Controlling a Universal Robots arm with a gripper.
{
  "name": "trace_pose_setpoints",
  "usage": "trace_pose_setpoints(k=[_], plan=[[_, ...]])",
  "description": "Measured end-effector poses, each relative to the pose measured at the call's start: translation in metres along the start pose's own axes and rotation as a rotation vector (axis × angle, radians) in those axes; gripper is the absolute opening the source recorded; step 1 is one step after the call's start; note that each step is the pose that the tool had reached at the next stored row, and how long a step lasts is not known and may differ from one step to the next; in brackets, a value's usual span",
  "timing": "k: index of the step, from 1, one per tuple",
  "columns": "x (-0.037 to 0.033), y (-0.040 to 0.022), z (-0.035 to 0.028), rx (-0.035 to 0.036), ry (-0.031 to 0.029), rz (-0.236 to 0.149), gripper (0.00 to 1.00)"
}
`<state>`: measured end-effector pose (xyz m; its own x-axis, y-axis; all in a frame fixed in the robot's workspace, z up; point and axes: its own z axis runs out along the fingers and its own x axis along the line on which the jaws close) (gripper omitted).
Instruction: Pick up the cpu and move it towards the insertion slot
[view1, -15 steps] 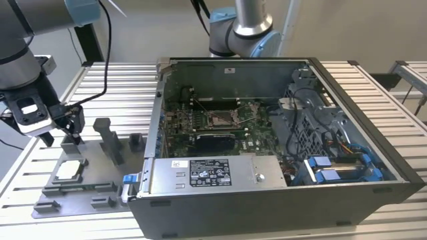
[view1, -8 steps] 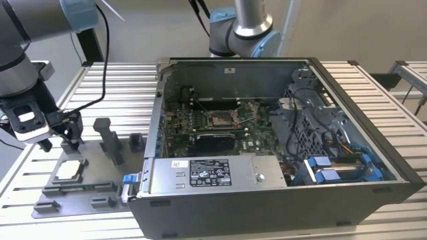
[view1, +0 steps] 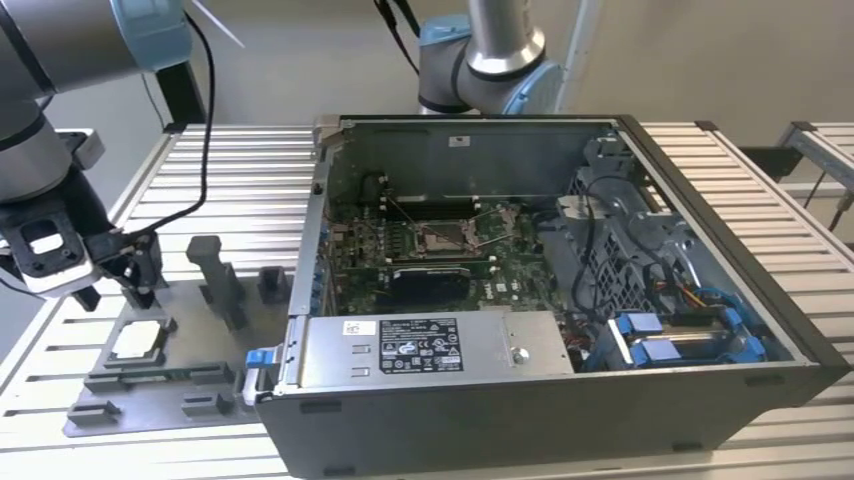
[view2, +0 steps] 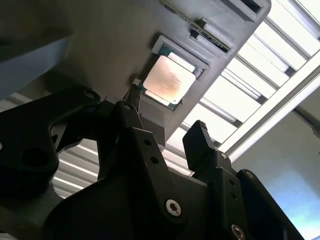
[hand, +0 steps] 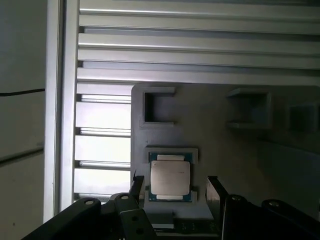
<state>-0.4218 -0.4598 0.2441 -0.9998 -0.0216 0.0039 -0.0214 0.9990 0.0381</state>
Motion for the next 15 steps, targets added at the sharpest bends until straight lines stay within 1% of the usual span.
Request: trace_pose_setpoints(k=[7, 12, 15], plan=[[0.0011, -0.0001, 0.0031, 0.0001, 0.0002, -0.001, 1.00], [0.0012, -0.0002, 0.0043, 0.0040, 0.0018, 0.000, 1.00], [0.0017, -0.0012, 0.0053, 0.0044, 0.0021, 0.000, 1.00]])
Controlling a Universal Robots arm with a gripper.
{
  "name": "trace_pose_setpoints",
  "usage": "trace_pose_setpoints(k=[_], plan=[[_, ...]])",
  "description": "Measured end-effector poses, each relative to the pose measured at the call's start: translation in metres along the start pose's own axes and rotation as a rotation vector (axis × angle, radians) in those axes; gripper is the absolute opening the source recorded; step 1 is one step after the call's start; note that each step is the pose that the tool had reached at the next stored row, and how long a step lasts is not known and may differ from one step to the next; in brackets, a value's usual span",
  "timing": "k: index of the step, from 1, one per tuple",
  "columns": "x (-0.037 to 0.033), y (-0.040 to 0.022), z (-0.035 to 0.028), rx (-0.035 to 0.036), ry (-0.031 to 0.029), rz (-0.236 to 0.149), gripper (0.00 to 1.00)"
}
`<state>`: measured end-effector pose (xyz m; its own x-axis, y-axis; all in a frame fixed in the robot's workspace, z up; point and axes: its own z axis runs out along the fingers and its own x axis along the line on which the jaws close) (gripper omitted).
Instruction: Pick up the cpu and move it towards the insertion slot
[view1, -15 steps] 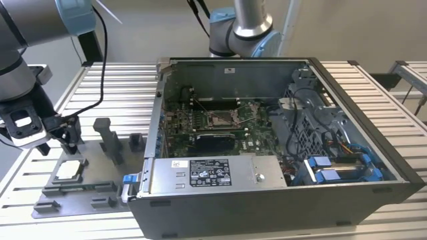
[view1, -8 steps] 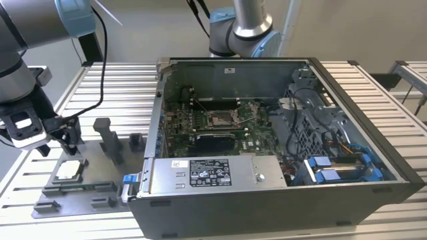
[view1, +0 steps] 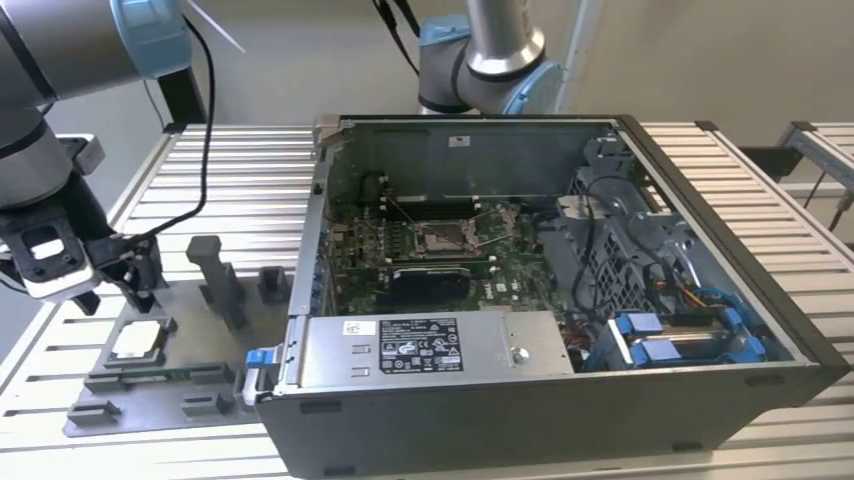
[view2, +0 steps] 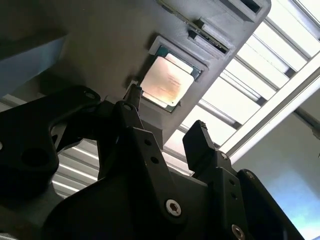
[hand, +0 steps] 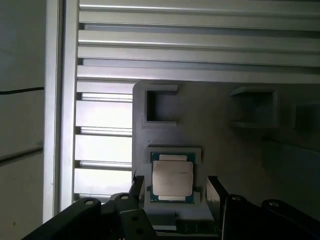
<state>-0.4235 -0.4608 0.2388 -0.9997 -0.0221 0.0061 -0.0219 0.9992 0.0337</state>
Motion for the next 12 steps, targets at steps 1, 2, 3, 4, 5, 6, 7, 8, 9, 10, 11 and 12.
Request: trace_pose_setpoints(k=[1, 2, 3, 4, 5, 6, 7, 8, 9, 10, 11, 12], plan=[[0.0001, -0.0010, 0.0008, -0.0001, 0.0000, 0.000, 1.00], [0.0001, -0.0023, 0.0020, -0.0001, 0.0002, 0.000, 1.00], [0.0001, -0.0033, 0.0035, -0.0002, 0.0010, 0.000, 1.00], [0.0001, -0.0044, 0.0049, -0.0002, 0.0020, 0.000, 1.00], [0.0001, -0.0053, 0.0063, -0.0002, 0.0030, 0.000, 1.00], [0.0001, -0.0061, 0.0077, -0.0002, 0.0041, 0.000, 1.00], [0.0001, -0.0067, 0.0093, -0.0002, 0.0051, 0.000, 1.00], [0.0001, -0.0071, 0.0110, -0.0003, 0.0060, 0.000, 1.00], [0.0002, -0.0072, 0.0127, -0.0002, 0.0066, 0.000, 1.00], [0.0002, -0.0073, 0.0145, -0.0002, 0.0067, 0.000, 1.00], [0.0001, -0.0074, 0.0164, -0.0002, 0.0067, -0.003, 1.00], [0.0001, -0.0075, 0.0183, -0.0002, 0.0068, -0.005, 1.00]])
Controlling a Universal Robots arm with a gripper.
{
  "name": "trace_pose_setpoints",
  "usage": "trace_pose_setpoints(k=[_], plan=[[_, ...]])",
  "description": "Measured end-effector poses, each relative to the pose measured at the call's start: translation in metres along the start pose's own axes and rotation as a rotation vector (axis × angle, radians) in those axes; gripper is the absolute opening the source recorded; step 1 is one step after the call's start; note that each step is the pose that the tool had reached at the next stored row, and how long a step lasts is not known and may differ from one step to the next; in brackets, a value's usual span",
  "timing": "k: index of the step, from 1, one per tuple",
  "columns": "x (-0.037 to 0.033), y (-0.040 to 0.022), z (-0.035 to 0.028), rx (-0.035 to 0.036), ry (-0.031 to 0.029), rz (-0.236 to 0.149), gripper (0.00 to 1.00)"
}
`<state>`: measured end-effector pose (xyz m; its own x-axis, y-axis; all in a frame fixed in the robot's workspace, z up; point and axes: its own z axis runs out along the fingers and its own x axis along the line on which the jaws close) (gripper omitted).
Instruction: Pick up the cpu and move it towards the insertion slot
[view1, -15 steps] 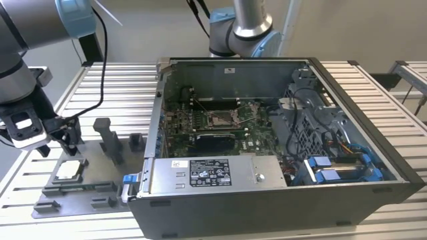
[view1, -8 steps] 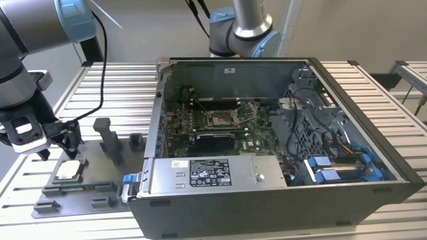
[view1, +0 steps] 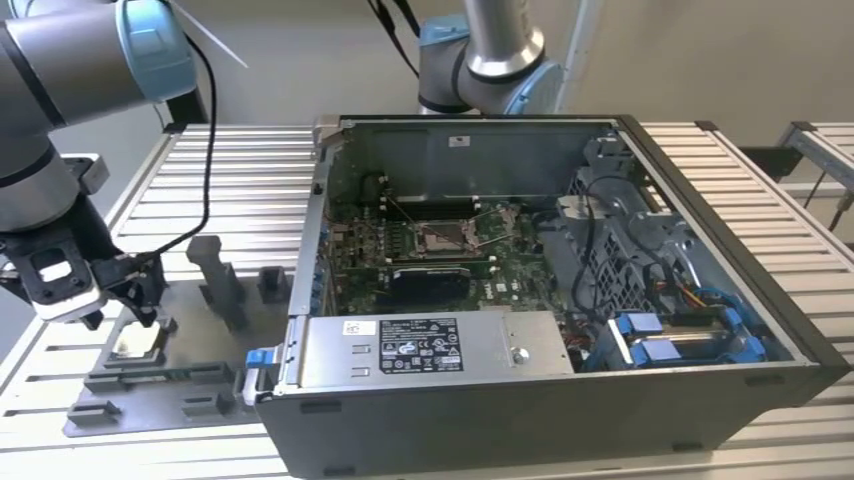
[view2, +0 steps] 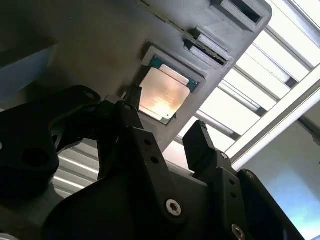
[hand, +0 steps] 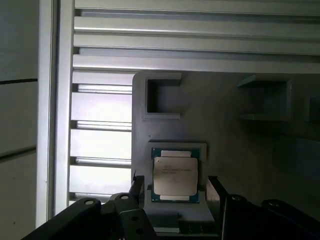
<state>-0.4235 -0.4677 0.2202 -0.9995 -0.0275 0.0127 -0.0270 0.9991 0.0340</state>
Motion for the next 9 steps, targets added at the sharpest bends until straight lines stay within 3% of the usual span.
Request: trace_pose_setpoints(k=[4, 9], plan=[[-0.0002, -0.0003, 0.0072, 0.0001, -0.0007, -0.008, 1.00], [-0.0002, -0.0005, 0.0141, 0.0003, -0.0073, -0.019, 1.00]])
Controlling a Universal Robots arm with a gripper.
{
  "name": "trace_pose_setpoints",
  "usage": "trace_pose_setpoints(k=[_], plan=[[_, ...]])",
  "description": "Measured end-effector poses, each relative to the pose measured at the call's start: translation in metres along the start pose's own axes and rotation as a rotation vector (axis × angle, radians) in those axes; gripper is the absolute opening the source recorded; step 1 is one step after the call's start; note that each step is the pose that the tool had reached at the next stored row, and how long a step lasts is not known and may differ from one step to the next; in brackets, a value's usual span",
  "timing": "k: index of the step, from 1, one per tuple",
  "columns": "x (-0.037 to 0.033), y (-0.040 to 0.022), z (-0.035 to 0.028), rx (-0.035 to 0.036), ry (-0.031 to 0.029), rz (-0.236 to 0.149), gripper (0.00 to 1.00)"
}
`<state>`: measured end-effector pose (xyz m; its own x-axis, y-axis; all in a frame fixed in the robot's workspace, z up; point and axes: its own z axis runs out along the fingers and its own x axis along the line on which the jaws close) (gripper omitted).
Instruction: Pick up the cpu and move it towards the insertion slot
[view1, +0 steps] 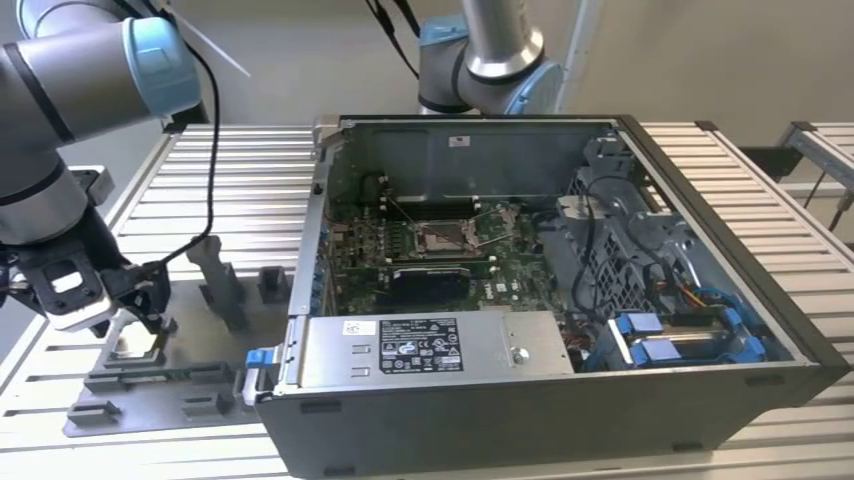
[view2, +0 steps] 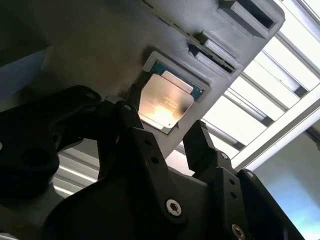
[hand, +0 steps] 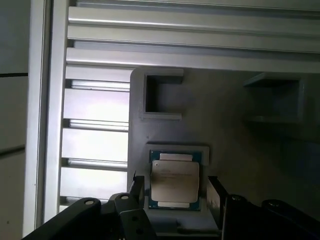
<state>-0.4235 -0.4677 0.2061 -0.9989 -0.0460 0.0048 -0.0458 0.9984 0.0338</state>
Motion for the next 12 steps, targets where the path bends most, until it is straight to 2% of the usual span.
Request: trace_pose_setpoints(k=[12], plan=[[0.0000, -0.0003, 0.0098, 0.0002, 0.0004, -0.022, 1.00]])
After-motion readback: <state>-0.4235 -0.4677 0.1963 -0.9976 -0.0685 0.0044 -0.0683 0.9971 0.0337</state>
